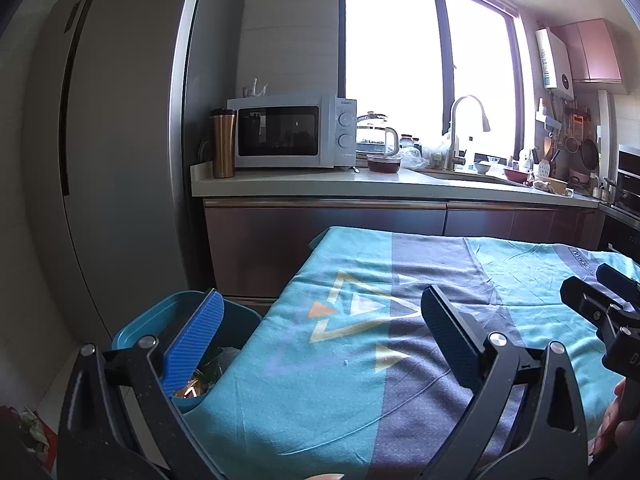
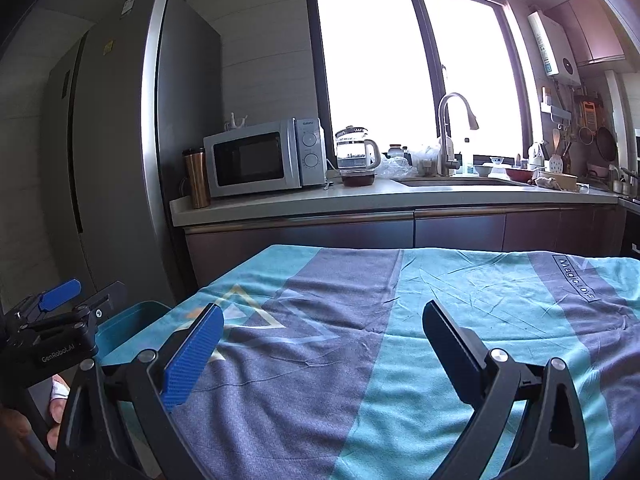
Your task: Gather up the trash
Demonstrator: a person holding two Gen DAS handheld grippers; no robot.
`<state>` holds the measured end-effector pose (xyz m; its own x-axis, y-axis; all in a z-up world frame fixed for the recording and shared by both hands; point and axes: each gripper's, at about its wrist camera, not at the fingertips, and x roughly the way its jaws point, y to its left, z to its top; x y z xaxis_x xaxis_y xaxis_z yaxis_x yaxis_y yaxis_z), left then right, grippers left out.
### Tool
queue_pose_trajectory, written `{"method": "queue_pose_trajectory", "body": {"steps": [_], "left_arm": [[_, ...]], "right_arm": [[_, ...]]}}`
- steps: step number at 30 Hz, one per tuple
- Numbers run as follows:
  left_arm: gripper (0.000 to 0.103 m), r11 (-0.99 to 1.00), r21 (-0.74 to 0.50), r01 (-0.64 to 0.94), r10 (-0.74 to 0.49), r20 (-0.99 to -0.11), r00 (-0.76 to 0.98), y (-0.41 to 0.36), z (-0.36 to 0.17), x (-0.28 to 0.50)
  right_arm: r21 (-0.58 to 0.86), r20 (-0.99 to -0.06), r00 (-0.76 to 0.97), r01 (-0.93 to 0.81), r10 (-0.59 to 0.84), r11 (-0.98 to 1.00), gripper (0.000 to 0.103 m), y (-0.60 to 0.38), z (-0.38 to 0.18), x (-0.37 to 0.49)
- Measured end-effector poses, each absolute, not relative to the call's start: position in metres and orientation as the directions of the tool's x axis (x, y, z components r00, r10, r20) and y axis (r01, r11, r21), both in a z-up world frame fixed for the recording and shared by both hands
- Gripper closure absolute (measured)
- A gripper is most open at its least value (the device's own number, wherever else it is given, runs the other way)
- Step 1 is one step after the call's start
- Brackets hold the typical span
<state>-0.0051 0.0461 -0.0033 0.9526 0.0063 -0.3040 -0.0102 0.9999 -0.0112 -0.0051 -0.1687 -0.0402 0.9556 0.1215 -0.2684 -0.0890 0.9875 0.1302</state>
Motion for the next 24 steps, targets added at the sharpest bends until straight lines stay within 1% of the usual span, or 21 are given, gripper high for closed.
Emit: {"method": "queue_pose_trajectory", "body": {"steps": [12,24], "left_arm": [[0.006,1.0,0.003,-0.006,0.007,-0.287,0.958,0.0426,-0.0006,-0.0068],[0.006,1.0,0.002,-0.011,0.011,-0.287,0.958,0.0407,-0.0007,-0.0049]], "right_arm": [[0.135,-0.261,0.958,-0.088,0.121,0.987,0.007,-0.1727,-0.0402,-0.0051],[0.137,-0.263,0.956,-0.094,0.128,0.986,0.007,-0.1747,-0.0396,-0.0027]]}}
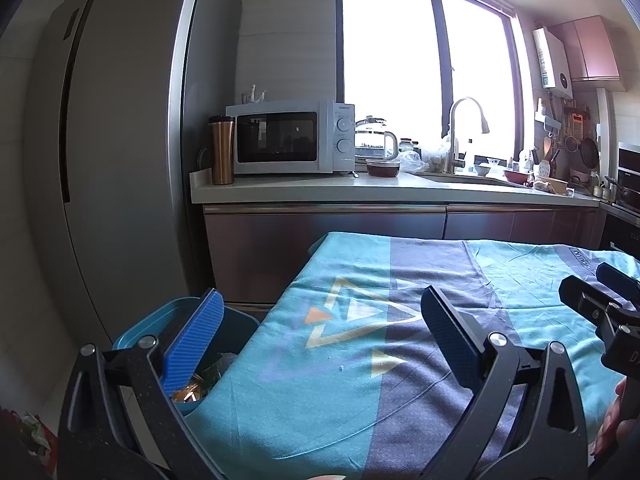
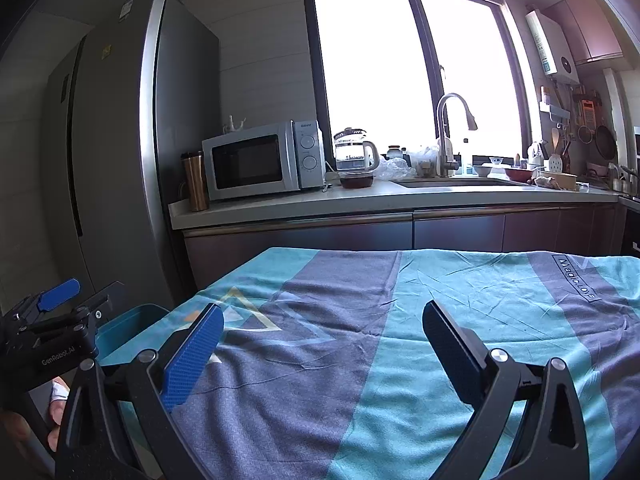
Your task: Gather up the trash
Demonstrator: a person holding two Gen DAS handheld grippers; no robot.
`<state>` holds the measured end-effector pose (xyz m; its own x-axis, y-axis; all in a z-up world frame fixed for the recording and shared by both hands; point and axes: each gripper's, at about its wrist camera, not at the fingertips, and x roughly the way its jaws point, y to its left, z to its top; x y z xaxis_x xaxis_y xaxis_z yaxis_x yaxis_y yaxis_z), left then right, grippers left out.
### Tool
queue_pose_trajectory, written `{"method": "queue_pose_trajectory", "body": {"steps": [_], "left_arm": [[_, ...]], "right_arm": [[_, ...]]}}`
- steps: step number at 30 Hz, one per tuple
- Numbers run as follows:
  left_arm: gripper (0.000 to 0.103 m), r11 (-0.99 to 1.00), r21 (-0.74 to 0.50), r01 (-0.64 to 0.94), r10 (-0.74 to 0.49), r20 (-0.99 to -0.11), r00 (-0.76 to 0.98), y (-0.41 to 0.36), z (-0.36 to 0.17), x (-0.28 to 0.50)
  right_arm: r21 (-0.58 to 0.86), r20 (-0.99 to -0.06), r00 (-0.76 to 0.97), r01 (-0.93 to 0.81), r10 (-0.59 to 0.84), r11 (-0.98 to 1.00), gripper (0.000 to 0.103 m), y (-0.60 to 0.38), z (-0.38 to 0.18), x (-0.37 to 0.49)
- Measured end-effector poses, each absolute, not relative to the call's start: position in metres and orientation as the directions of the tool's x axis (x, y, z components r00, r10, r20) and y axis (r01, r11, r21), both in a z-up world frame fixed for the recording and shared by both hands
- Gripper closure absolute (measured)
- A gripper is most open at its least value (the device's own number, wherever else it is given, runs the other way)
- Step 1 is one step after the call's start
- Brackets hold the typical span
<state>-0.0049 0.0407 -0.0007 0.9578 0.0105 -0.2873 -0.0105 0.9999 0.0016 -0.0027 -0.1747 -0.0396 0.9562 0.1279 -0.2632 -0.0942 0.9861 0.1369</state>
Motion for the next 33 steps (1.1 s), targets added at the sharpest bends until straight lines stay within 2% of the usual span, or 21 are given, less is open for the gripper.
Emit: {"method": "queue_pose_trajectory", "body": {"steps": [33], "left_arm": [[0.006,1.0,0.016,-0.015,0.019,-0.28,0.96,0.037,-0.0011,-0.0039]], "right_arm": [[0.149,-0.261,0.956,-0.095,0.131,0.984,0.007,-0.1794,-0.0415,-0.0023]]}}
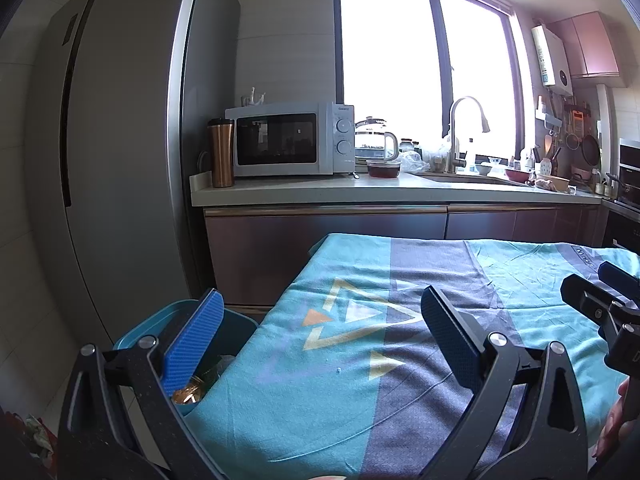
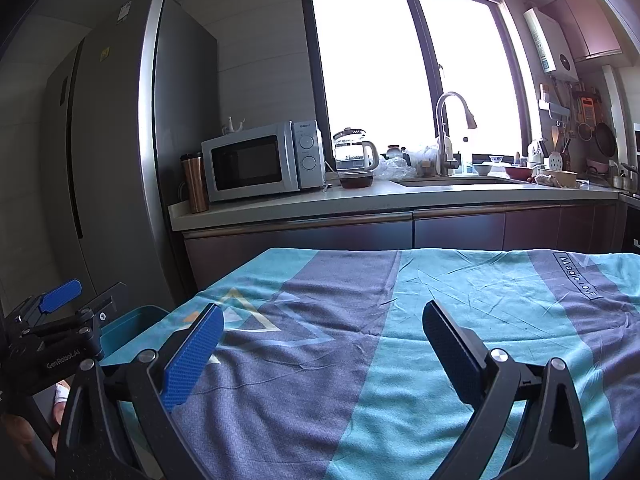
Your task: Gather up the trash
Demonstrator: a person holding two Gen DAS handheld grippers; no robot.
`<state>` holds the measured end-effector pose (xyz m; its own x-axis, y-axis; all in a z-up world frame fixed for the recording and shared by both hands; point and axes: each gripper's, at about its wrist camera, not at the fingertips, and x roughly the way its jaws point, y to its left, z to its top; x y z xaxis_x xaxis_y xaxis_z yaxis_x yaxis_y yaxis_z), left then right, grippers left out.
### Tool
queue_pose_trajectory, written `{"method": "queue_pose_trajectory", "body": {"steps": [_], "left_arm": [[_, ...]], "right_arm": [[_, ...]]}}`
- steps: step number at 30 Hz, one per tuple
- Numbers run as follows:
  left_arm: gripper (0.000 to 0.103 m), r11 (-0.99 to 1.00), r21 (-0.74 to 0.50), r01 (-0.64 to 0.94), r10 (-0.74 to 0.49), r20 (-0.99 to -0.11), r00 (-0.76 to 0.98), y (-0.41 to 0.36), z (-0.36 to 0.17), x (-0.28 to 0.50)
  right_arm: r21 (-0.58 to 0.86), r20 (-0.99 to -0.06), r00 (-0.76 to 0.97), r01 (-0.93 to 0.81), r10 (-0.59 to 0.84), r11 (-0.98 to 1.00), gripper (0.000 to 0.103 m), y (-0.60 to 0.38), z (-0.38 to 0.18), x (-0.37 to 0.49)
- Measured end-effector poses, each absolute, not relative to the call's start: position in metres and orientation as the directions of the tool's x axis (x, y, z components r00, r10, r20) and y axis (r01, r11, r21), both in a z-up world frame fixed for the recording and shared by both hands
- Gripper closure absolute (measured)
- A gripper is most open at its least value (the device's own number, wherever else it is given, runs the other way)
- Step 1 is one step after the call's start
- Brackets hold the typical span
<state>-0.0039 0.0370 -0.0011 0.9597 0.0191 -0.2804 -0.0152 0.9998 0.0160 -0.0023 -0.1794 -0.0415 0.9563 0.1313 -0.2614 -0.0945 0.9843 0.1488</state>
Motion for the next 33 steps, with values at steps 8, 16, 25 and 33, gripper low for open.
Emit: {"method": "queue_pose_trajectory", "body": {"steps": [8,16,25,33], "left_arm": [[0.006,1.0,0.017,-0.016,0.02,-0.279,0.96,0.0368,-0.0013,-0.0033],[0.006,1.0,0.016,-0.016,0.02,-0.277,0.961,0.0367,-0.0017,-0.0031],[0.006,1.0,0.014,-0.015,0.019,-0.276,0.961,0.0351,-0.0018,-0.0018],[0.006,1.0,0.015,-0.02,0.023,-0.274,0.961,0.034,-0.001,-0.0014]], "right_arm": [[0.151,-0.264,0.955,-0.094,0.132,0.984,0.007,-0.1796,-0.0424,-0.0021],[0.151,-0.263,0.956,-0.093,0.131,0.984,0.007,-0.1804,-0.0418,-0.0022],[0.152,-0.261,0.957,-0.093,0.131,0.984,0.007,-0.1808,-0.0411,-0.0021],[0.153,-0.26,0.957,-0.092,0.13,0.984,0.007,-0.1809,-0.0411,-0.0025]]}}
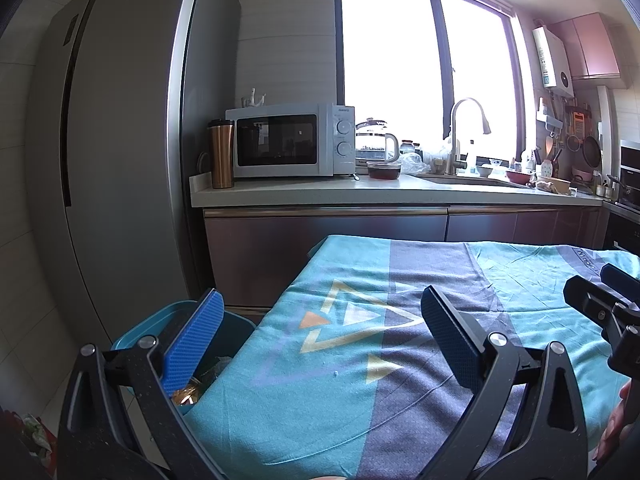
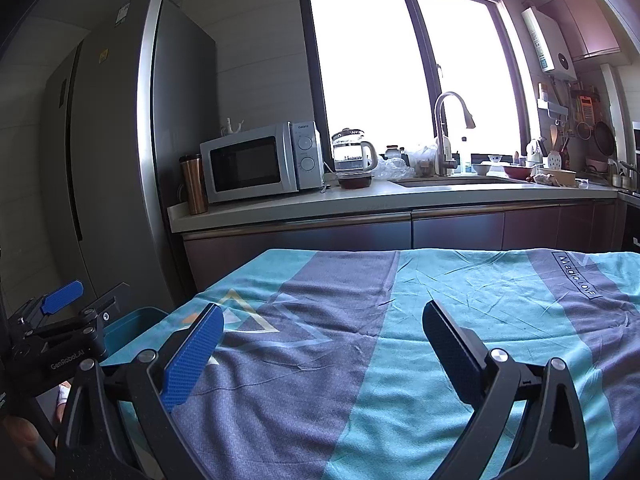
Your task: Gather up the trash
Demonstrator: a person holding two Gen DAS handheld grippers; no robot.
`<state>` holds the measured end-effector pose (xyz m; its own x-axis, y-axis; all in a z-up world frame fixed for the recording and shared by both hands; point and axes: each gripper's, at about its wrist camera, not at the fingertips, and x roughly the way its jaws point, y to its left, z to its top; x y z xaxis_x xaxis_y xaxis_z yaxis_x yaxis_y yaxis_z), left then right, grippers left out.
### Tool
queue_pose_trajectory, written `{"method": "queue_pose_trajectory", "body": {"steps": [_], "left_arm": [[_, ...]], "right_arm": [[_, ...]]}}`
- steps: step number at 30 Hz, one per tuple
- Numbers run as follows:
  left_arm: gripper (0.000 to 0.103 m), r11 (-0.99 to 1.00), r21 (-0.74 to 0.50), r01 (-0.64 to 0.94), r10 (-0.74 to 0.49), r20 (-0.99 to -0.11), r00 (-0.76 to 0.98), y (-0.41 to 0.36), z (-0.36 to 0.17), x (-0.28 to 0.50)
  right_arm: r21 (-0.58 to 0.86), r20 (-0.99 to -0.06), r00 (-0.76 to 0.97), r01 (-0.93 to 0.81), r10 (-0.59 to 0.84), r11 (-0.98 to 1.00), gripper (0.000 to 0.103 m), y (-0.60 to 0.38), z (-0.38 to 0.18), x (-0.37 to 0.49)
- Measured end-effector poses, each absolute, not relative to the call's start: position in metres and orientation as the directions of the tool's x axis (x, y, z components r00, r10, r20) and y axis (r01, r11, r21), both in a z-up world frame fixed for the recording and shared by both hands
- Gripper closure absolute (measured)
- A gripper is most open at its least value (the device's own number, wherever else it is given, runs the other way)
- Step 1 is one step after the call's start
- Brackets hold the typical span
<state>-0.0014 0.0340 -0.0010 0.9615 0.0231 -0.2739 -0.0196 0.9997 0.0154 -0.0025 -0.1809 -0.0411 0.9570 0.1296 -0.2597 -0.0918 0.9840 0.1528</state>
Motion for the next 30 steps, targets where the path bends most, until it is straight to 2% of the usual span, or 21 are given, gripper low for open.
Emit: {"method": "queue_pose_trajectory", "body": {"steps": [30], "left_arm": [[0.006,1.0,0.016,-0.02,0.023,-0.276,0.961,0.034,-0.0022,0.0001]], "right_arm": [[0.154,-0.257,0.959,-0.084,0.122,0.984,0.007,-0.1814,-0.0402,-0.0042]]}}
